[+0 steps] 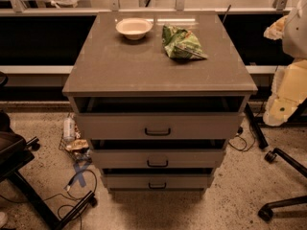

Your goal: Open top drawer

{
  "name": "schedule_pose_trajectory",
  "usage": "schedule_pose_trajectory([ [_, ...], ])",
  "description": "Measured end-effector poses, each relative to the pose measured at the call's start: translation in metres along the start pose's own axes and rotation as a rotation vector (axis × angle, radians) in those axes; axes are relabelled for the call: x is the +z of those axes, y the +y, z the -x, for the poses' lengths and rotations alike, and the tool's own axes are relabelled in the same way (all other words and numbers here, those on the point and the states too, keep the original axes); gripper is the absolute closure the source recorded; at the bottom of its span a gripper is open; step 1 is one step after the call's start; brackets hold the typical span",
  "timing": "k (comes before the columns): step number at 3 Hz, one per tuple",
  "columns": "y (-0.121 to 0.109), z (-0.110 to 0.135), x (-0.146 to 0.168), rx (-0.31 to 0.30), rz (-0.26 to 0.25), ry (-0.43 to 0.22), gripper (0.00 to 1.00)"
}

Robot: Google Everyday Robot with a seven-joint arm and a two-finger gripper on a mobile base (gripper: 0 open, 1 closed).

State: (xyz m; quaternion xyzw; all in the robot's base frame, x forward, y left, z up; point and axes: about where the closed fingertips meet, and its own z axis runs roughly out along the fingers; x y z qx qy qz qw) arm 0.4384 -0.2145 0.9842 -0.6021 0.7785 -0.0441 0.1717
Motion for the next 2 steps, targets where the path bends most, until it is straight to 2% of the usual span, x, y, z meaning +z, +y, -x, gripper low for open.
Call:
schedule_pose_trajectory([
  [1, 0.000, 0.000, 0.000, 0.000, -0.005, -0.005, 0.00],
  [2, -0.003, -0.002, 0.019, -0.001, -0.035, -0.041, 0.00],
])
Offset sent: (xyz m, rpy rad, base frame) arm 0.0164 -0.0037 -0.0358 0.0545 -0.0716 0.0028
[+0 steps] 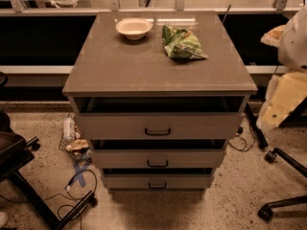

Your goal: Open top drawer

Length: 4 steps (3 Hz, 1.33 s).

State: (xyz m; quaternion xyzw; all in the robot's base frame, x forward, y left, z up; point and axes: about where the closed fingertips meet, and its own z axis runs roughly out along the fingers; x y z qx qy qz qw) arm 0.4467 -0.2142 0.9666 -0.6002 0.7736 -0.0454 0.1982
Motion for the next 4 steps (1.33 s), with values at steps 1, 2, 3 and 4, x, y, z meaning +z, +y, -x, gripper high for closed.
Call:
schedule_pose_trajectory([
  [1, 0.001, 0.000, 0.034, -0.010, -0.023, -0.051, 0.00],
  [2, 0.005, -0.003, 0.080, -0.032, -0.028, -0.069, 0.00],
  [3, 0.013, -0.010, 0.134, -0.051, 0.012, -0.011, 0.00],
  [4, 0.013, -0.010, 0.134, -0.051, 0.012, -0.011, 0.00],
])
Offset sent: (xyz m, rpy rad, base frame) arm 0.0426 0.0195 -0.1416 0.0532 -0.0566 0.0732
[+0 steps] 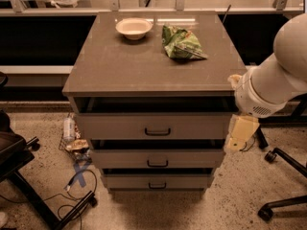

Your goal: Open top drawer

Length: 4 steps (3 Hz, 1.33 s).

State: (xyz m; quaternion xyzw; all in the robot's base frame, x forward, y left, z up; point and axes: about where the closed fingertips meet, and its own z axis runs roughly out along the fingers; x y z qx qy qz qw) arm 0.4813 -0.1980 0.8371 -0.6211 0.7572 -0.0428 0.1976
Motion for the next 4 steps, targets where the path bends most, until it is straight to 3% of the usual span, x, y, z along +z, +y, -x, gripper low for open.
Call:
schedule_pose_trajectory([
  [1, 0.008, -0.019, 0.047, 0.007, 0.064, 0.049, 0.00],
  [3, 0.017, -0.036, 0.127, -0.096, 0.113, 0.079, 0.00],
  [4, 0.012, -0.033, 0.147, -0.140, 0.112, 0.087, 0.00],
])
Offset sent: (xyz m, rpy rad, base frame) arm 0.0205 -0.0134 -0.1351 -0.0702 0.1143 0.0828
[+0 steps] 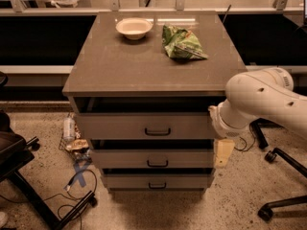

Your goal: Open top drawer

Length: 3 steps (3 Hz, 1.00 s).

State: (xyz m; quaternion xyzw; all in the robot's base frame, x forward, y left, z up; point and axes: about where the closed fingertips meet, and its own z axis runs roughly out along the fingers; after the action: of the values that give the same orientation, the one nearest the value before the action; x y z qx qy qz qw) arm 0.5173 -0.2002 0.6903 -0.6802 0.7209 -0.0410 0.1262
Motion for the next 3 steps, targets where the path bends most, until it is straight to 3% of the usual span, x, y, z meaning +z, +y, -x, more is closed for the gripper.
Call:
schedule_pose_trajectory([
  [3, -0.031, 0.031, 0.044, -0.109, 0.019, 0.015, 0.00],
])
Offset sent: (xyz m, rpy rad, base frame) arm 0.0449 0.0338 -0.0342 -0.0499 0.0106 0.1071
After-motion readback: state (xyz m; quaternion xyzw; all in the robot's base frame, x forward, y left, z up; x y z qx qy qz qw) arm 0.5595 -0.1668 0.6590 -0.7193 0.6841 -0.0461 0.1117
